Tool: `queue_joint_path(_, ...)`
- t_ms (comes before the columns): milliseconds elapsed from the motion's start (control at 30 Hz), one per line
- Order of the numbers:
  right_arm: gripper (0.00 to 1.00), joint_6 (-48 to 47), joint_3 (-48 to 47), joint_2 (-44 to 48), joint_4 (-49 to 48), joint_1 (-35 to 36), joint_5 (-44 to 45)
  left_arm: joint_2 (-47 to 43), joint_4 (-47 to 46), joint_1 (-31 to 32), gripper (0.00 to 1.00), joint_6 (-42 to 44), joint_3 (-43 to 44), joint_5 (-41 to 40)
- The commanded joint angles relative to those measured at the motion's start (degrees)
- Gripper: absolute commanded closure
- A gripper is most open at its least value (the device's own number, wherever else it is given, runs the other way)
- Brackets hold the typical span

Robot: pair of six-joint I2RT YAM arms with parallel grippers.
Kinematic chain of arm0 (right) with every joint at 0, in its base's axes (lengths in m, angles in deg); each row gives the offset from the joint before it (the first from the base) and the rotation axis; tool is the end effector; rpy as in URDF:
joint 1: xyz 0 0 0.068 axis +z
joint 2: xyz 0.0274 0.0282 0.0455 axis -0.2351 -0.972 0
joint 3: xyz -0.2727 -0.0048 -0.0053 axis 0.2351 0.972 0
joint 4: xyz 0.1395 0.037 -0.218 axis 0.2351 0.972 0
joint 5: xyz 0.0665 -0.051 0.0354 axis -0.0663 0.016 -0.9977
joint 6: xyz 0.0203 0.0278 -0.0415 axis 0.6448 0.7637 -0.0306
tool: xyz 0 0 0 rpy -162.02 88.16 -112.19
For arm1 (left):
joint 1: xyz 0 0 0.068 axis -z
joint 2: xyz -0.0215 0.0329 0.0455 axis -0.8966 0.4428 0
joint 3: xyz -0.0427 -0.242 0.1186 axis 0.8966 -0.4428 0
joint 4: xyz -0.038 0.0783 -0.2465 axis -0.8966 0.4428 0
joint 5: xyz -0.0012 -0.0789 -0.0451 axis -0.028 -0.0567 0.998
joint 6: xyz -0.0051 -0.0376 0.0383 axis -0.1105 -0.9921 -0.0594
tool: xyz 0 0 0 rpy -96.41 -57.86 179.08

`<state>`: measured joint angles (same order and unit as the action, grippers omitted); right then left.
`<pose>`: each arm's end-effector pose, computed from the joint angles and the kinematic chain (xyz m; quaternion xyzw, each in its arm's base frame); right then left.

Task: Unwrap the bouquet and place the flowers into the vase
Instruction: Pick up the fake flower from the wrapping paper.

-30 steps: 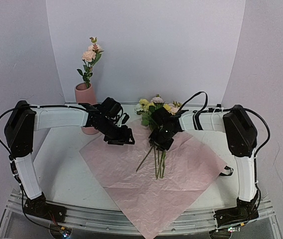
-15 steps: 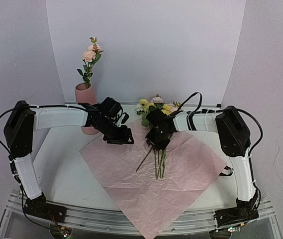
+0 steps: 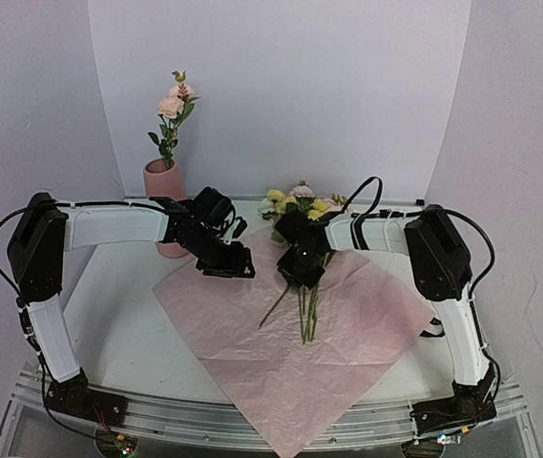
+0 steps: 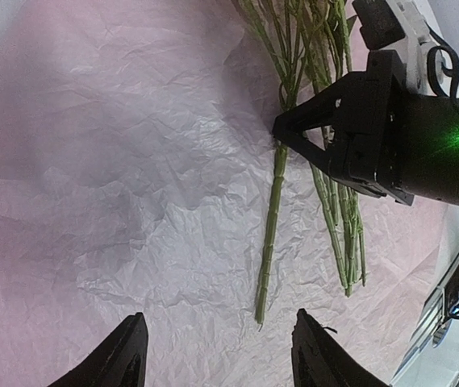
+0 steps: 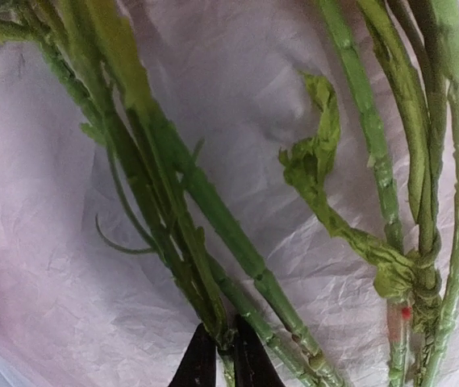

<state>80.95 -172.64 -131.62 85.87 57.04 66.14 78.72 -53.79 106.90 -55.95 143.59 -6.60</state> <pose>0.3661 0.3441 0.1508 0.2774 0.8937 0.2941 0.1948 0.2816 -0.2757 0.2198 0.1809 0.9374 -0.2471 0.1659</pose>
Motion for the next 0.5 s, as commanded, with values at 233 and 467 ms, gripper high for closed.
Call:
queue_joint_path(233,1.0,-2.0,0.3,9.3,5.9,0.1,7.2,-1.5,0.8,0.2,0.37,1.6,3.0,-1.6)
queue_joint_path(467,1.0,-9.3,1.5,16.7,5.7,0.1,7.4,-1.0,0.8,0.2,0.37,1.2,3.9,-1.2)
